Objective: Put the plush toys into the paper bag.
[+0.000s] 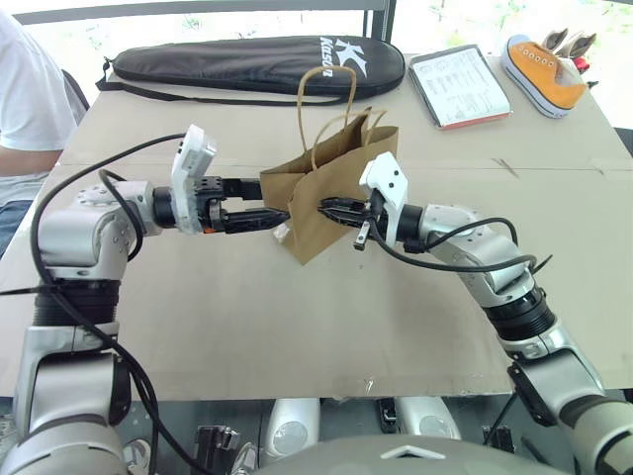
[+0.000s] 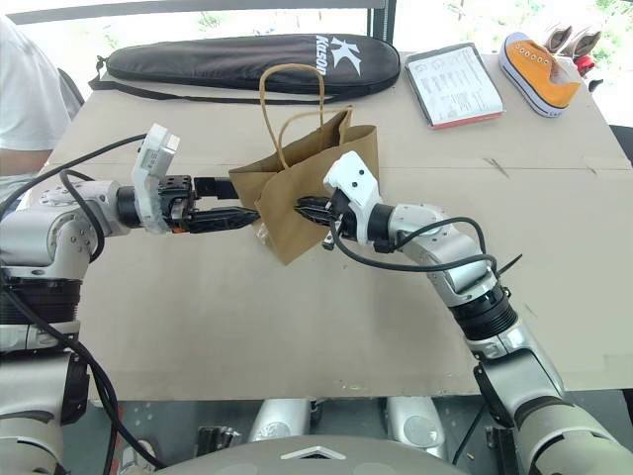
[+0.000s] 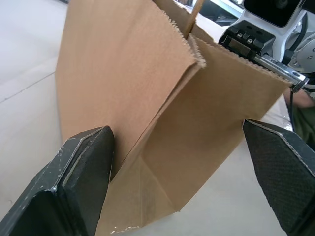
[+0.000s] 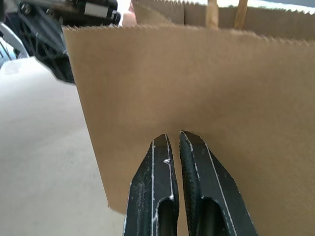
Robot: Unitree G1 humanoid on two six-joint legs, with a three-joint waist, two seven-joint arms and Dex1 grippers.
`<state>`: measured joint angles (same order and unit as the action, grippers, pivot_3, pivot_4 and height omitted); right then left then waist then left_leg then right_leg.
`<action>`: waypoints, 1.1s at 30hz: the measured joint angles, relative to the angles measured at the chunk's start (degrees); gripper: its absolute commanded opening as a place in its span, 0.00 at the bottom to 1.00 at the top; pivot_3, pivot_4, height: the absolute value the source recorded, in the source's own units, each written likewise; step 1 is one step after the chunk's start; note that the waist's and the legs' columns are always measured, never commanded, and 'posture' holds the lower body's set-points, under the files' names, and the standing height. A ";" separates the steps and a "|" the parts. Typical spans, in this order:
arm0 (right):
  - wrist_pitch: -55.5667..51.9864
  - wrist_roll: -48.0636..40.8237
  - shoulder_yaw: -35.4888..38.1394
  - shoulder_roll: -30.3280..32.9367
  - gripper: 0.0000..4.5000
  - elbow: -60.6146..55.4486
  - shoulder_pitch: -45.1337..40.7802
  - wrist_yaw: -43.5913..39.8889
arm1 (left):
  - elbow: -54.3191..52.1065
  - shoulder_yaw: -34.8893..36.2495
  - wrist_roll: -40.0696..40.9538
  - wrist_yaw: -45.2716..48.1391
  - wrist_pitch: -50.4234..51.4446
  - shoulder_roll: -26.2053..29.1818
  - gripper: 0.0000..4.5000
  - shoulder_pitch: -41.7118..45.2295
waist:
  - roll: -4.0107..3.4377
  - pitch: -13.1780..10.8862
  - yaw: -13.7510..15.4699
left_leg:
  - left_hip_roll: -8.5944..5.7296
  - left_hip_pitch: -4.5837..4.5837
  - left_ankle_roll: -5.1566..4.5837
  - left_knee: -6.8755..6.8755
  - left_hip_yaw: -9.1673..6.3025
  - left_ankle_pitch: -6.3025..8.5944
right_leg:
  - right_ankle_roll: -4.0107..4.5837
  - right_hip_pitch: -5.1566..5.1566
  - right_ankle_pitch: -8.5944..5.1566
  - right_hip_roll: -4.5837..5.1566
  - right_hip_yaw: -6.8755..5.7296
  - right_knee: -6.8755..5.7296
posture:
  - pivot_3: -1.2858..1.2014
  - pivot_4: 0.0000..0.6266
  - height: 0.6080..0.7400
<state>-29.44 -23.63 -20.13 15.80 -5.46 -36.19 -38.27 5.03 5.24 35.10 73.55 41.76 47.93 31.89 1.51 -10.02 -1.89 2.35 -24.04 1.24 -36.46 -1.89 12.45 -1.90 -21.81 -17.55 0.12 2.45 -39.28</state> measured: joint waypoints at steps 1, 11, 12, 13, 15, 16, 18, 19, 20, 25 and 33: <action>0.00 0.27 0.08 -0.42 0.02 0.06 0.02 -0.07 | -0.45 0.63 0.23 -0.50 0.12 -0.09 1.00 -0.58 | 0.00 0.00 -0.06 | 0.00 0.04 0.00 0.00 0.02 0.00 | 0.00 0.00 0.00 0.00 0.03 -0.07 | 0.52 0.24 1.00; -0.36 1.02 1.13 -2.47 0.02 0.84 0.43 -0.56 | -14.06 5.93 2.46 -9.19 0.39 -1.44 1.00 -9.35 | 0.00 0.00 -0.35 | 0.05 0.16 0.00 -0.01 0.08 0.00 | 0.00 0.01 0.00 0.02 0.14 -0.20 | 0.52 0.24 1.00; -0.35 1.05 1.18 -2.67 0.02 0.84 0.54 -0.57 | -15.83 6.59 2.88 -10.53 0.59 -1.70 1.00 -10.74 | 0.00 0.00 -0.38 | 0.08 0.16 0.00 -0.01 0.09 0.00 | 0.00 0.01 0.00 0.02 0.16 -0.21 | 0.52 0.24 1.00; -0.35 1.07 1.19 -2.86 0.02 0.83 0.64 -0.60 | -17.17 7.29 3.33 -11.80 0.87 -2.09 1.00 -11.74 | -0.01 0.00 -0.38 | 0.11 0.16 0.00 -0.01 0.08 0.00 | 0.00 0.00 0.00 0.02 0.15 -0.22 | 0.52 0.24 1.00; -0.32 1.06 1.31 -3.27 0.02 0.84 0.87 -0.70 | -18.92 8.39 3.49 -14.73 1.39 -2.64 1.00 -12.70 | 0.00 0.00 -0.34 | 0.10 0.17 0.01 -0.03 0.05 0.00 | 0.00 0.00 0.00 0.01 0.12 -0.27 | 0.52 0.24 1.00; -0.32 1.06 1.40 -3.42 0.02 0.83 0.89 -0.77 | -20.31 9.37 3.56 -17.33 1.60 -3.43 1.00 -12.87 | 0.00 0.00 -0.29 | 0.10 0.17 0.01 -0.06 0.05 -0.01 | 0.00 0.00 0.00 0.02 0.12 -0.33 | 0.52 0.24 1.00; -0.31 1.06 1.55 -3.92 0.02 0.83 0.89 -0.98 | -22.85 10.43 3.78 -21.53 1.73 -5.01 1.00 -13.12 | 0.00 0.00 -0.22 | 0.08 0.19 0.01 -0.12 0.06 -0.01 | 0.00 0.01 0.00 0.03 0.13 -0.39 | 0.52 0.24 1.00; -0.30 1.07 1.55 -4.21 0.01 0.83 0.89 -1.15 | -24.51 10.40 3.65 -23.63 1.73 -5.75 0.95 -13.79 | 0.00 0.00 -0.26 | 0.06 0.22 0.01 -0.12 0.10 -0.01 | 0.00 0.03 0.00 0.05 0.19 -0.40 | 0.52 0.24 1.00; -0.29 1.06 1.57 -4.43 0.00 0.83 0.89 -1.23 | -25.64 9.96 3.34 -25.15 1.73 -6.39 0.89 -14.31 | 0.00 0.00 -0.27 | 0.05 0.23 0.01 -0.12 0.11 -0.01 | 0.00 0.03 0.00 0.05 0.20 -0.41 | 0.52 0.24 1.00; -0.45 0.86 2.97 -4.21 0.00 0.09 1.68 -1.48 | -31.57 5.43 -2.62 -34.67 -0.89 -11.81 0.43 -19.66 | 0.01 0.01 -0.23 | 0.04 0.25 0.01 -0.13 0.09 -0.01 | 0.00 0.05 0.00 0.07 0.20 -0.43 | 0.52 0.24 1.00; -0.06 -1.66 9.26 0.73 0.05 -10.55 8.60 -2.31 | -28.87 3.60 -9.05 -36.58 -11.86 -13.57 0.00 -20.08 | 0.00 0.00 0.13 | -0.04 0.25 0.02 -0.13 0.10 -0.01 | 0.00 0.08 0.00 0.09 0.19 -0.39 | 0.52 0.24 1.00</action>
<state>-29.50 -25.29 -10.87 16.53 -16.02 -27.59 -40.58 -23.84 8.85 26.06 36.96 29.90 34.36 11.81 1.51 -10.01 -1.76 2.31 -23.79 1.26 -36.59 -1.79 12.44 -1.90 -21.73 -17.55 0.20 2.64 -39.67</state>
